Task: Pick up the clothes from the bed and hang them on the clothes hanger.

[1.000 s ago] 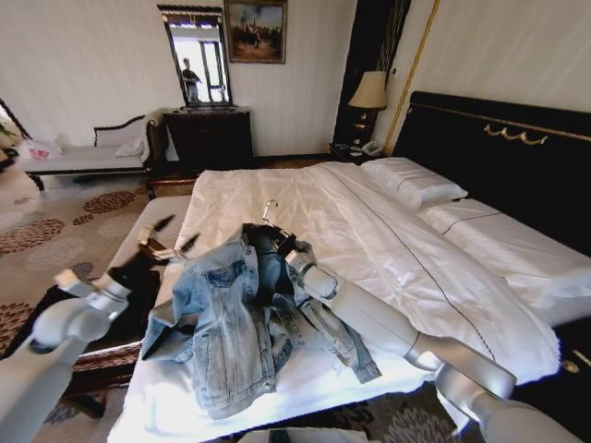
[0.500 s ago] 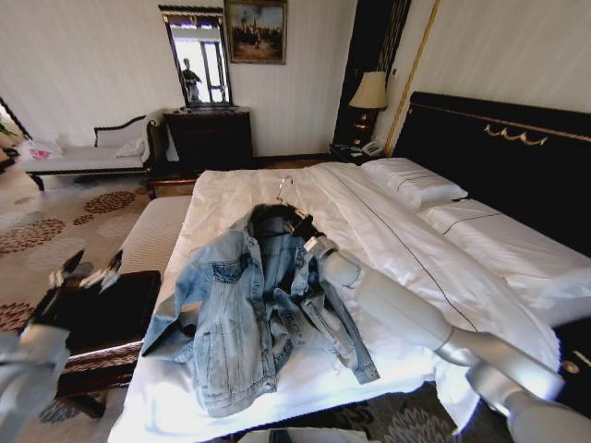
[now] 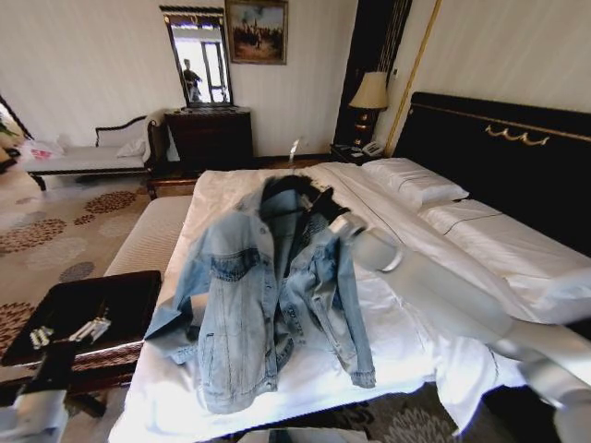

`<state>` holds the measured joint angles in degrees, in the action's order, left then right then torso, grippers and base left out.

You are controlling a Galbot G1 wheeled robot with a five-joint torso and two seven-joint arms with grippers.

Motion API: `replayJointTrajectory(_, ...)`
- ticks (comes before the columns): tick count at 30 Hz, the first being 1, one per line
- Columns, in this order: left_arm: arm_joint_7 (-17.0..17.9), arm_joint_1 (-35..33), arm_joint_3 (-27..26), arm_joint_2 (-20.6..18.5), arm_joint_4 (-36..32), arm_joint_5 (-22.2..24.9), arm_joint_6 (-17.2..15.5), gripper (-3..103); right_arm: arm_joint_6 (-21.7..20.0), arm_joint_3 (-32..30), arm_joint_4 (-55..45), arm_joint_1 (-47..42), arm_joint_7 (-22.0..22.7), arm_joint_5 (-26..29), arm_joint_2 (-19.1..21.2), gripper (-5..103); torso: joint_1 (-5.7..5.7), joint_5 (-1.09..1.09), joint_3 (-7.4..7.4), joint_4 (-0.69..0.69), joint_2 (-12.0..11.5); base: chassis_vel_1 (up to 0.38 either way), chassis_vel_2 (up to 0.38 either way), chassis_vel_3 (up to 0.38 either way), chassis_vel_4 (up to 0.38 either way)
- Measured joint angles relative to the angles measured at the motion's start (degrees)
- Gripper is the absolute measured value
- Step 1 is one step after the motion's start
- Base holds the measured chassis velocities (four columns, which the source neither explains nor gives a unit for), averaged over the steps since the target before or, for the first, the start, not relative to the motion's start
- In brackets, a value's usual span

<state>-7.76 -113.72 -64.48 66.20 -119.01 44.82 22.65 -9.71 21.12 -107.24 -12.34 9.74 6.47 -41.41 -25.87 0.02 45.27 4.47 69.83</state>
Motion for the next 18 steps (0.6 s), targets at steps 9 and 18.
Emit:
replayJointTrajectory(9, 0.01, -2.96, 1.16, 1.58, -3.76, -3.86, 4.19, 100, 0.12, -9.66, -9.26, -4.31, -0.38, 3.73, 12.98, 27, 0.00, 0.00, 0.00, 0.06, 0.00, 0.000, 0.000, 0.000, 0.000)
replayJointTrajectory(18, 0.90, -5.93, 1.63, 3.15, -4.24, -4.30, 7.61, 100, -0.12, -14.61, -13.93, -6.62, -0.38, 7.04, 18.26, 27, 0.00, -0.02, 0.00, 0.00, 0.00, 0.000, 0.000, 0.000, 0.000)
